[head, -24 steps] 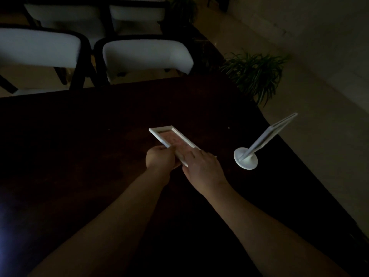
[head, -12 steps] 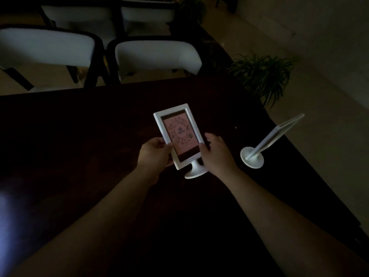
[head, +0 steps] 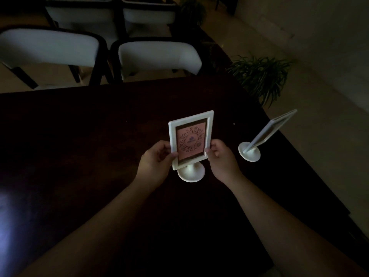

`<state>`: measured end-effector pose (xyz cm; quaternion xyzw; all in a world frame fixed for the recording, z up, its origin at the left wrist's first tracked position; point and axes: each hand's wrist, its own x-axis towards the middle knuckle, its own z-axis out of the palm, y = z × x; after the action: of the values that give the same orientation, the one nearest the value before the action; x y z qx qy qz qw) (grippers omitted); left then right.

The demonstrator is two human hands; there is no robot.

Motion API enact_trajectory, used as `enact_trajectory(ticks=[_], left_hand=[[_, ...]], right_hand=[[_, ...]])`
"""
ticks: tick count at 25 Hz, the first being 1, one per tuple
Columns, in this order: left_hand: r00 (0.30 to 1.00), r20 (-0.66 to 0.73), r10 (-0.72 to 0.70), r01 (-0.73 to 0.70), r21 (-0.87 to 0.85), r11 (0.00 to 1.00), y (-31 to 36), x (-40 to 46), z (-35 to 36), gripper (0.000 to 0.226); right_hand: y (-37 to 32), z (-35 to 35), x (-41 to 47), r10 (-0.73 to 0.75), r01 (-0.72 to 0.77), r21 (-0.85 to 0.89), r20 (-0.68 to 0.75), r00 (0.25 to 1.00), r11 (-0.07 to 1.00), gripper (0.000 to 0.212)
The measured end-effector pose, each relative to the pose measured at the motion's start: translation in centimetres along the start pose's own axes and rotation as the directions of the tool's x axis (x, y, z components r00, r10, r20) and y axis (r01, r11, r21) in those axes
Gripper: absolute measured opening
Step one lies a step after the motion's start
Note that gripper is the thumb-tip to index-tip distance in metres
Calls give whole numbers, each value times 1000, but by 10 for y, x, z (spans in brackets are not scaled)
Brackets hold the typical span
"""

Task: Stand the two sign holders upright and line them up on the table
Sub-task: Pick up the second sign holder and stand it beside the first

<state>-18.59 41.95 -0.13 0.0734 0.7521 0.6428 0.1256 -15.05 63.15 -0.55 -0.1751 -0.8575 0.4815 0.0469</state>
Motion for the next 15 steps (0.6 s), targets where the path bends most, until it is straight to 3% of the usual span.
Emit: enact_trajectory(ticks=[7,15], left_hand=[[991,69,114,-120,79,990,-9,-38,21,16],[987,113,115,-123,70,990,-10,-63,44,24]], right_hand=[[33,-11,-46,-7,11,58,-68,998,998,12],[57,-22,-75,13,3,129,-124,992,992,19]])
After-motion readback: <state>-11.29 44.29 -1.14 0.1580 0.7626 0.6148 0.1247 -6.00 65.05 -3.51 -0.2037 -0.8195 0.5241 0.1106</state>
